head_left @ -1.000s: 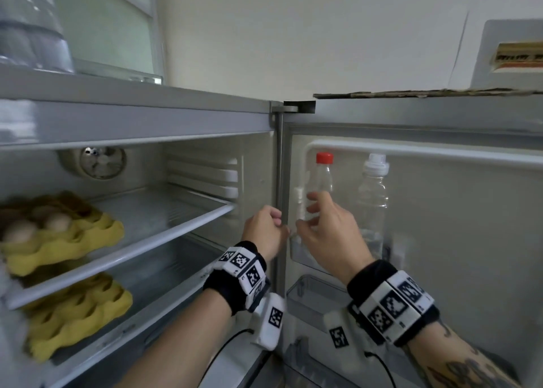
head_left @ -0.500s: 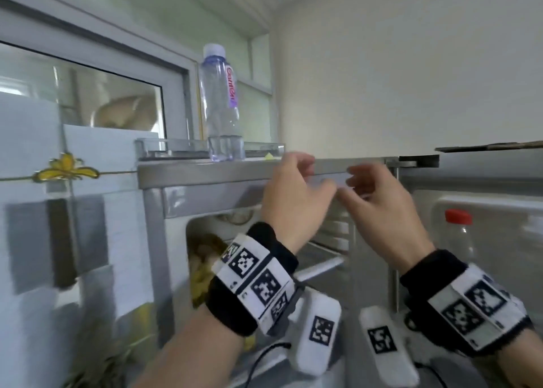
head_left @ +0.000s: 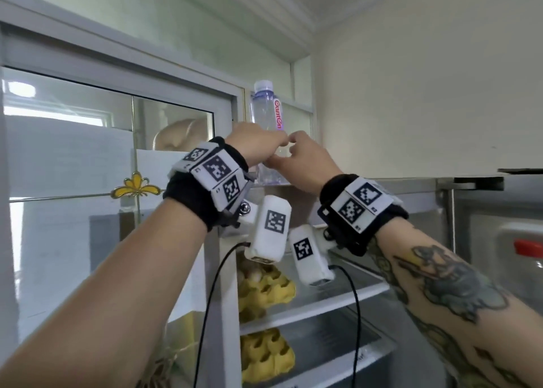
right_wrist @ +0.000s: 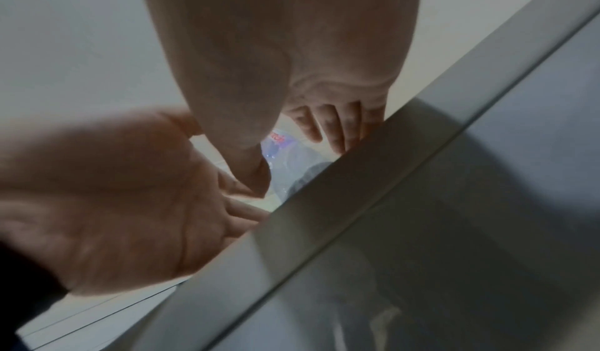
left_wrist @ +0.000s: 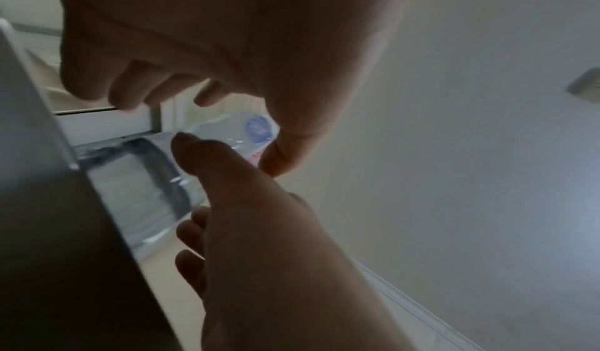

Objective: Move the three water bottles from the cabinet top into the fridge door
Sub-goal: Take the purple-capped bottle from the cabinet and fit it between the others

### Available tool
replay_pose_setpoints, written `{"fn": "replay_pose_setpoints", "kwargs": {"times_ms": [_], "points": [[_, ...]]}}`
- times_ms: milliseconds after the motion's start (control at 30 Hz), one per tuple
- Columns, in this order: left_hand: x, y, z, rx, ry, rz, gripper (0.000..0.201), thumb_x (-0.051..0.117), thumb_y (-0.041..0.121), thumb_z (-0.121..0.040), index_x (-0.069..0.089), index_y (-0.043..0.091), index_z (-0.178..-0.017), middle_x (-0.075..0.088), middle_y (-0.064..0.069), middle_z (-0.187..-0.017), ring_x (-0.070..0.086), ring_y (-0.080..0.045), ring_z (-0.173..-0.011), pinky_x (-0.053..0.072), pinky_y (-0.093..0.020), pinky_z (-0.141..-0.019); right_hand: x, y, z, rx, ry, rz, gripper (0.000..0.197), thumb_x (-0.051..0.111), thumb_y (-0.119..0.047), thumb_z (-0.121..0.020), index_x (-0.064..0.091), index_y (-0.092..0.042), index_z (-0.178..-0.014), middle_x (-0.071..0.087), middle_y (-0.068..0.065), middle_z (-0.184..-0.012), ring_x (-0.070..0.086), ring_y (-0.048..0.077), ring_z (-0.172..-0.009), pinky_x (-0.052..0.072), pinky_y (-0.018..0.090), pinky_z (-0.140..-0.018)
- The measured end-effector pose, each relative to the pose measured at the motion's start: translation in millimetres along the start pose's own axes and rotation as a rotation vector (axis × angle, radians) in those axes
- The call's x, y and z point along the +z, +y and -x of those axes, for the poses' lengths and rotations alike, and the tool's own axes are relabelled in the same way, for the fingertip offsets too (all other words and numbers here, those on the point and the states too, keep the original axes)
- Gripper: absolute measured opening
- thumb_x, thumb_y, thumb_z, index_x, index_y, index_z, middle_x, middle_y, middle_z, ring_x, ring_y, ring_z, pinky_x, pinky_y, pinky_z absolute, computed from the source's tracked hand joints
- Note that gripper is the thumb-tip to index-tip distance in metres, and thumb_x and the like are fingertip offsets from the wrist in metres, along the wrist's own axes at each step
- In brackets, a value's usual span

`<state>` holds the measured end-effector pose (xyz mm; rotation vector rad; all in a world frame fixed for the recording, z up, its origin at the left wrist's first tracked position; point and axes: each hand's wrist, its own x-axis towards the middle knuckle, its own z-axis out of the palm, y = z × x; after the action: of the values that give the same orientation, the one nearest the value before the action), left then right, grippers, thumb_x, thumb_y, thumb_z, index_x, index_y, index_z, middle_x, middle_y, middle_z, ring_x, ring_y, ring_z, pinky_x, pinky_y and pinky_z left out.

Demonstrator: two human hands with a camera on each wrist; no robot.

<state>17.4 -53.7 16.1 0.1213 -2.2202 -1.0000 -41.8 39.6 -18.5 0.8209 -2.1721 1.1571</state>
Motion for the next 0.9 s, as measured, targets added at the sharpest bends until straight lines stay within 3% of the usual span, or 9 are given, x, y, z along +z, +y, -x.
{"fn": "replay_pose_setpoints", "kwargs": {"times_ms": [100,167,267,400,500,600,733,800,900], "points": [[4.4,-7.3,-6.5,-0.022,-0.062,-0.013,0.055,0.060,0.035,-0.089,0.051,0.004,-0.134,0.064,-0.013,-0.116,0.062,-0.021,-0.090,0.046,-0.023,-0.062,6.7,0.7,-8.7,0.007,-0.050,0.071,0.057,0.067,-0.040,-0.085,0.046,-0.005,-0.125,0.058,0.007,-0.108,0.054,0.022,-0.093,0.041,0.030,-0.072],[10.7,-11.5,-9.1,-0.006,-0.074,-0.019,0.049,0.058,0.032,-0.090,0.055,0.003,-0.129,0.066,-0.014,-0.115,0.062,-0.022,-0.088,0.042,-0.021,-0.053,9.8,2.7,-11.1,-0.004,-0.046,0.110,0.047,0.066,-0.035,-0.086,0.050,-0.003,-0.117,0.060,0.007,-0.103,0.057,0.025,-0.091,0.041,0.029,-0.067],[17.5,-11.1,-10.2,0.050,-0.035,0.014,0.044,0.057,0.032,-0.089,0.058,0.005,-0.124,0.068,-0.010,-0.104,0.063,-0.017,-0.077,0.041,-0.022,-0.052,7.4,3.6,-10.1,-0.029,0.001,0.111,0.038,0.064,-0.030,-0.086,0.053,-0.004,-0.112,0.060,0.006,-0.096,0.059,0.025,-0.088,0.037,0.025,-0.054],[27.4,-3.4,-8.5,0.145,0.015,0.048,0.055,0.059,0.040,-0.080,0.055,0.008,-0.124,0.069,-0.008,-0.108,0.068,-0.022,-0.088,0.052,-0.030,-0.070,-10.7,3.7,2.8,-0.067,0.119,0.085,0.033,0.056,-0.024,-0.088,0.051,-0.008,-0.117,0.059,0.004,-0.095,0.052,0.022,-0.082,0.038,0.027,-0.058],[33.1,10.1,4.4,0.224,0.041,0.083,0.050,0.061,0.036,-0.088,0.046,0.010,-0.128,0.062,-0.001,-0.109,0.064,-0.020,-0.096,0.052,-0.030,-0.081,-32.6,5.4,18.3,-0.077,0.188,0.031,0.033,0.055,-0.022,-0.086,0.049,-0.015,-0.118,0.061,-0.003,-0.087,0.056,0.014,-0.075,0.038,0.008,-0.050],[50.9,22.4,23.2,0.288,0.030,0.123,0.053,0.061,0.041,-0.089,0.043,0.014,-0.131,0.056,0.004,-0.109,0.058,-0.015,-0.095,0.043,-0.023,-0.069,-54.4,18.0,43.4,-0.053,0.254,0.015,0.040,0.058,-0.024,-0.083,0.049,-0.016,-0.121,0.066,0.000,-0.093,0.061,0.016,-0.081,0.040,0.014,-0.054],[92.8,32.4,50.8,0.314,-0.086,0.200,0.057,0.061,0.047,-0.088,0.041,0.014,-0.131,0.053,0.004,-0.109,0.057,-0.017,-0.099,0.039,-0.023,-0.070,-78.7,51.0,81.5,0.026,0.310,0.067,0.037,0.058,-0.023,-0.082,0.046,-0.013,-0.116,0.066,0.001,-0.090,0.062,0.019,-0.080,0.043,0.019,-0.056],[114.2,35.1,61.1,0.319,-0.136,0.229,0.057,0.061,0.047,-0.088,0.041,0.013,-0.130,0.054,0.004,-0.109,0.058,-0.017,-0.097,0.038,-0.020,-0.061,-88.9,66.3,97.5,0.075,0.311,0.098,0.040,0.060,-0.023,-0.082,0.046,-0.013,-0.117,0.068,0.002,-0.090,0.065,0.020,-0.082,0.049,0.023,-0.062],[151.9,35.8,76.6,0.290,-0.238,0.255,0.057,0.061,0.047,-0.088,0.041,0.012,-0.128,0.055,0.002,-0.107,0.059,-0.018,-0.092,0.039,-0.018,-0.058,-103.6,92.1,122.2,0.149,0.309,0.163,0.038,0.063,-0.022,-0.083,0.048,-0.012,-0.116,0.067,-0.003,-0.088,0.066,0.015,-0.082,0.047,0.019,-0.059]]}}
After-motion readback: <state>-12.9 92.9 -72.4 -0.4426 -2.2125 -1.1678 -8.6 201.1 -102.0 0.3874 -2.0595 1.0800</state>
